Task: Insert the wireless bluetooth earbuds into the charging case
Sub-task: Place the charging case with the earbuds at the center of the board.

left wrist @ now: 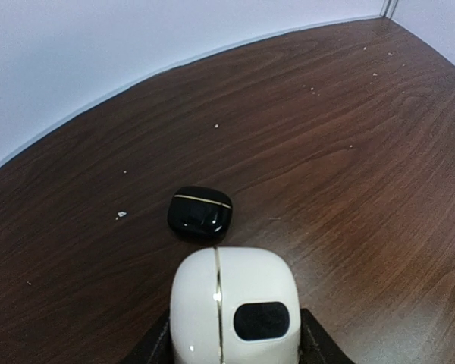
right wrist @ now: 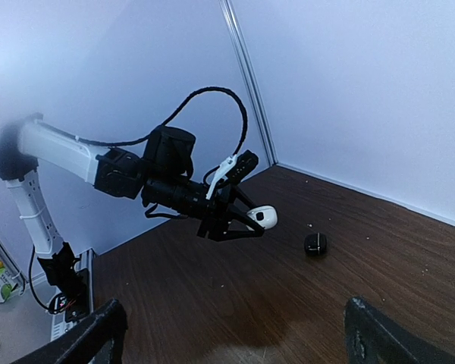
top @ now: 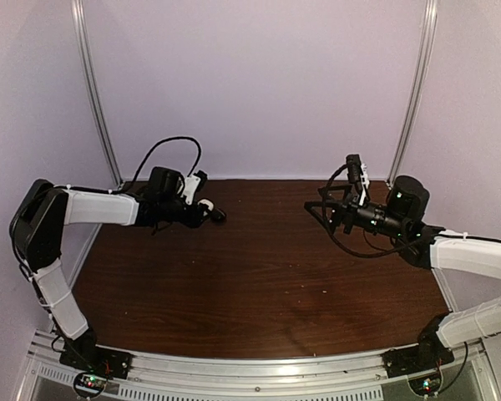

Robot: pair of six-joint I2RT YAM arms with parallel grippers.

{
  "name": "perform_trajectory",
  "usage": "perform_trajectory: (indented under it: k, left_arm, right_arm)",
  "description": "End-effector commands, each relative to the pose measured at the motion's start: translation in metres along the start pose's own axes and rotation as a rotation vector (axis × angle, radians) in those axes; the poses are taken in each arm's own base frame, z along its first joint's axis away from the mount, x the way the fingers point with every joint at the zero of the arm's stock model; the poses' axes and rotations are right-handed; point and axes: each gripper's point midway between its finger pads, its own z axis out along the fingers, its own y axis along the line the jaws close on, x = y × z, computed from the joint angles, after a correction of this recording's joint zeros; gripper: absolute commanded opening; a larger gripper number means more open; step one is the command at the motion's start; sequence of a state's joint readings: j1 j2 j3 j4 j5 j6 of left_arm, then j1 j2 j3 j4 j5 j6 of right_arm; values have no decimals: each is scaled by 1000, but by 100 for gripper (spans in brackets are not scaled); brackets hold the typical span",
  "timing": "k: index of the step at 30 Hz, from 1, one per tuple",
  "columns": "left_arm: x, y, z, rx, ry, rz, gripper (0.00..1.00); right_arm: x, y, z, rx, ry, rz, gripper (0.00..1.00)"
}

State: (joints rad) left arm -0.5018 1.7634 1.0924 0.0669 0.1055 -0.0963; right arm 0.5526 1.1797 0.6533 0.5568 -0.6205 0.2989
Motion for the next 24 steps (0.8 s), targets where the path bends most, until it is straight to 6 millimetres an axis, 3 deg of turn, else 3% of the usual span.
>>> perform_trajectory:
  k: [1,9,19,24]
  left_arm:
    - [1,16,20,-5,30,-39,25]
    - [31,25,59,27,133,-108,25]
    - [56,29,79,14,200,-132,28]
    - [65,30,84,11,220,-135,36]
  right_arm:
    - [-7,8,-4,-38,-33,-9,100]
    - [1,5,-6,-30,-25,11,100]
    - [7,-11,-1,32,-10,56,100]
    - [11,-21,1,74,-4,97,100]
